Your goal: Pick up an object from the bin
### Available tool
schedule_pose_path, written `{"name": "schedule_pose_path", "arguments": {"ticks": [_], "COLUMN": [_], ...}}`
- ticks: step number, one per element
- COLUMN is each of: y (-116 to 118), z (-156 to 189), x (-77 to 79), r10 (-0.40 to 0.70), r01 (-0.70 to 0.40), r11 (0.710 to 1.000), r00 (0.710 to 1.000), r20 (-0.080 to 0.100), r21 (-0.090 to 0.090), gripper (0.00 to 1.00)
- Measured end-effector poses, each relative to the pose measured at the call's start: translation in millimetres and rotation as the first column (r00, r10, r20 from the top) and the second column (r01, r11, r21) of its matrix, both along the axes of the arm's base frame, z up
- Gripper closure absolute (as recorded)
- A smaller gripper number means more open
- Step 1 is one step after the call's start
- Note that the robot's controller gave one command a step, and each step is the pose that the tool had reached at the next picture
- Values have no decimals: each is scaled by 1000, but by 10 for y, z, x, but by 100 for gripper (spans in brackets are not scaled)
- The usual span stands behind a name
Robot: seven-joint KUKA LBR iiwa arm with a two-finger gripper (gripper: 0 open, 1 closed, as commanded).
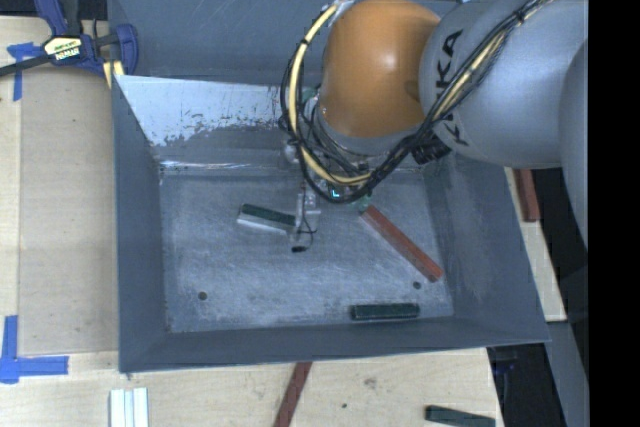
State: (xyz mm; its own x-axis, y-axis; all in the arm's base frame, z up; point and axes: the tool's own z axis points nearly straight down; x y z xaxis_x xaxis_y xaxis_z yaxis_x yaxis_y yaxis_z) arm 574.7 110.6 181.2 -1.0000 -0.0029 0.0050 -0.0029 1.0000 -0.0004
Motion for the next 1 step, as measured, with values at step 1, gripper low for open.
{"name": "schedule_pose_path", "arguments": {"ticks": [1], "y": [-3], "z": [45], "x": [18], "r10": [-2], "r01": [2], "r11": [1000], "r00": [1000], "r20": [8], "r21": [1], "gripper": [0]}}
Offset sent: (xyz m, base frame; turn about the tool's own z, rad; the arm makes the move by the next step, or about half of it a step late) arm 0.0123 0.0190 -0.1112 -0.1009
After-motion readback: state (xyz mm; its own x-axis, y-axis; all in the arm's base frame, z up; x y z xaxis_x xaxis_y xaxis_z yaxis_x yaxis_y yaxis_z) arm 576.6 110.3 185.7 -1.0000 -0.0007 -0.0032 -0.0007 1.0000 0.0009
